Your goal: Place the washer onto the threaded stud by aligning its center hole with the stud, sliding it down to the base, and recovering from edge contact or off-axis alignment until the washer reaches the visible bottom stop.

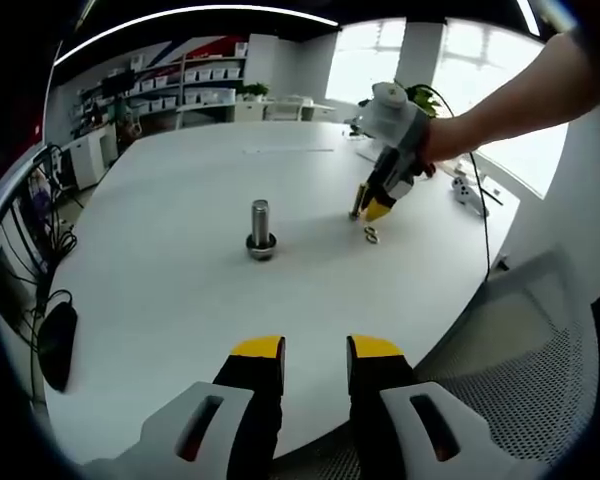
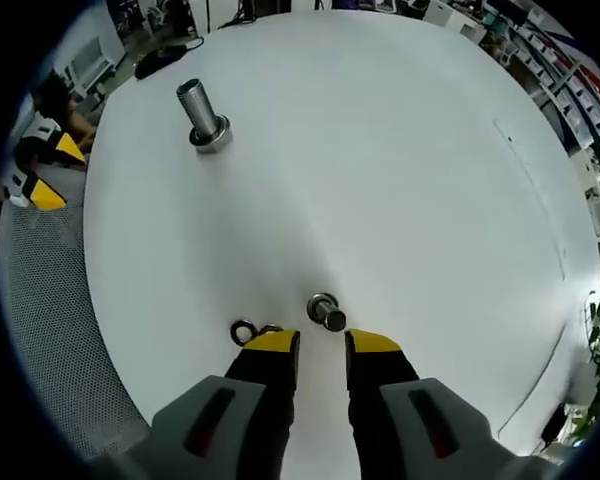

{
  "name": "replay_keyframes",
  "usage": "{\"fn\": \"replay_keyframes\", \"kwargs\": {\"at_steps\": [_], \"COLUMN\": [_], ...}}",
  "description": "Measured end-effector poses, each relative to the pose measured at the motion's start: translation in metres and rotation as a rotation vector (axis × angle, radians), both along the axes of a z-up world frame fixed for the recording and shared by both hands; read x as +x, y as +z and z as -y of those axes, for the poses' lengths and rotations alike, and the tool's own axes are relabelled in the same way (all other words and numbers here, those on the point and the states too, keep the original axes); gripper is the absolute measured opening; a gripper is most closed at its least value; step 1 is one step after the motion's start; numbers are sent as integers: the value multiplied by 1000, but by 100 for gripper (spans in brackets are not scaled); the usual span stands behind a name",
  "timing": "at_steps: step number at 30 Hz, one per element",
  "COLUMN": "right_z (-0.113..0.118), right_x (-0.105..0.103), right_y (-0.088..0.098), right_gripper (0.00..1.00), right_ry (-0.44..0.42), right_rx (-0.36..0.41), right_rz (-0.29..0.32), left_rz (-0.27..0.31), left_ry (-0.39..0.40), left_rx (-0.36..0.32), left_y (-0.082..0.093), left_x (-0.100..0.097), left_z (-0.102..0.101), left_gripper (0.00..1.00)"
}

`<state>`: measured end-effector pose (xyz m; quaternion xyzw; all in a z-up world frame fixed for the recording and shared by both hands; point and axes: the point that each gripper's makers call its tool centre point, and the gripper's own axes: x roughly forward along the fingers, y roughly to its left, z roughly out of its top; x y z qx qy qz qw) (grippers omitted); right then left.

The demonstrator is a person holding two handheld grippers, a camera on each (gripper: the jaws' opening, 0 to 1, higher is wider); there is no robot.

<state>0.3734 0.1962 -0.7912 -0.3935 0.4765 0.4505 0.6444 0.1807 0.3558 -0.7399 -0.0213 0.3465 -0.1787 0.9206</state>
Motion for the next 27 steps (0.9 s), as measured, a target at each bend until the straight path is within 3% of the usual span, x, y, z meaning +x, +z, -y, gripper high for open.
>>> {"fn": "replay_keyframes", "kwargs": {"at_steps": [27], "right_z": [6], "right_x": [-2], "right_y": [14], "right_gripper": [23], "right_ry": [3], "right_rx": [37], "right_rz": [23], "left_rz": [-3], "left_ry": [2], "left_rx": [8], "left_y": [-1], "left_x": [0], "left_z": [-1], "left_gripper": [22]}}
